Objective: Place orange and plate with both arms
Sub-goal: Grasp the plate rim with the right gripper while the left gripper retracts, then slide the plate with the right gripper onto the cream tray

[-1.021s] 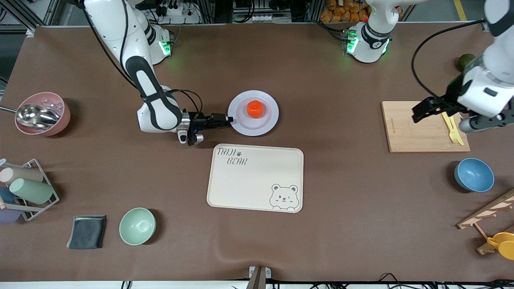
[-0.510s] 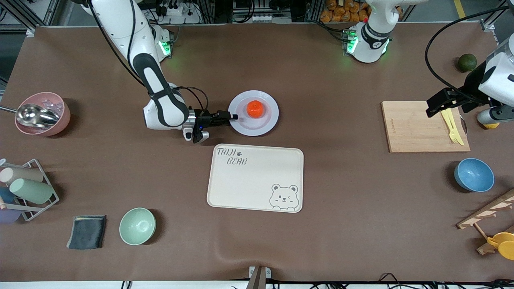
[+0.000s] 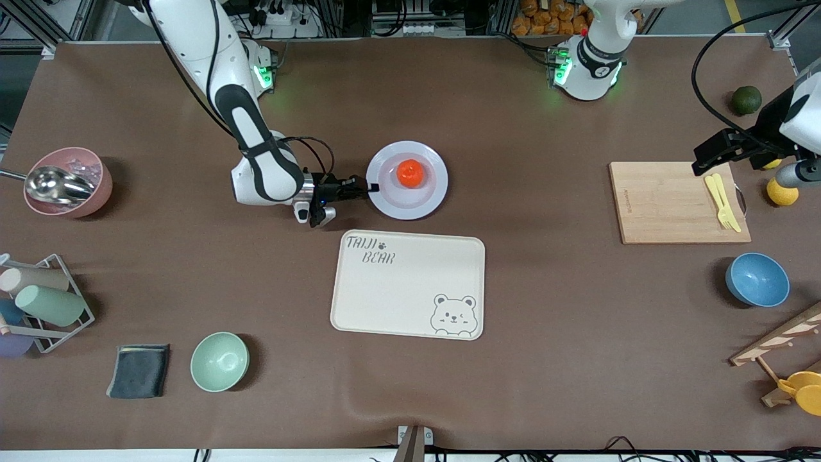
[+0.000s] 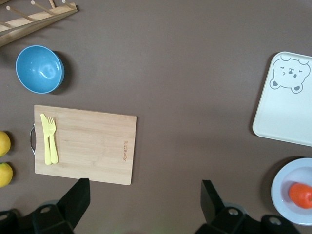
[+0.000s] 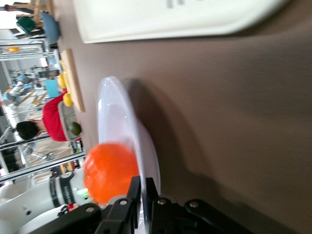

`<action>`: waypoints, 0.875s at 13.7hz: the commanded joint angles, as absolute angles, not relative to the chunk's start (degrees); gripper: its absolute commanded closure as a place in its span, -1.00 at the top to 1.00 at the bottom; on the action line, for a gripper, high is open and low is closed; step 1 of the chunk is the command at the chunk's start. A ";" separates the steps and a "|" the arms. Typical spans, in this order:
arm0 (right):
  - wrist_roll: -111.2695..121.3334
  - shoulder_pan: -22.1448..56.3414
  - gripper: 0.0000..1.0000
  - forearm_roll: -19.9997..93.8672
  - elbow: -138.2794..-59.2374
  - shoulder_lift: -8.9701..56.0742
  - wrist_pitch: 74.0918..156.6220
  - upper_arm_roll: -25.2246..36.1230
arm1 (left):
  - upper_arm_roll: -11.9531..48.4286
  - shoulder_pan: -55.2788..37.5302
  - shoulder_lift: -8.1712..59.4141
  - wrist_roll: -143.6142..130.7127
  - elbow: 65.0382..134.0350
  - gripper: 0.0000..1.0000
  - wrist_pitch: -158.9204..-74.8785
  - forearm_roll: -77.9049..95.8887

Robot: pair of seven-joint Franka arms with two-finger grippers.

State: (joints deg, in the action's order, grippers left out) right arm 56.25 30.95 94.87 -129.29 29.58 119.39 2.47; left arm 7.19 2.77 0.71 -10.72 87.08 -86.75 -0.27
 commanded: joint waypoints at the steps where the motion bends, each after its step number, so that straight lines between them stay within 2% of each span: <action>1: 57.31 31.99 -1.00 96.42 -130.08 29.01 120.94 2.72 | 6.94 2.11 -0.70 -9.75 87.36 1.00 -85.78 -0.26; 6: 56.87 31.64 -1.00 97.37 -129.81 26.99 120.24 2.55 | 7.12 2.29 -0.35 -9.76 87.36 1.00 -85.69 -0.26; 12: 56.60 29.10 -1.00 98.79 -129.81 26.10 112.86 2.64 | 7.21 2.37 -0.09 -9.76 87.28 1.00 -86.04 -0.26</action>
State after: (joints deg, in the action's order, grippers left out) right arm 56.30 30.68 96.96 -128.84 27.47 115.11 2.76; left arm 7.31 2.44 0.28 -10.72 87.21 -86.44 -0.27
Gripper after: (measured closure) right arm 0.952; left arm 0.000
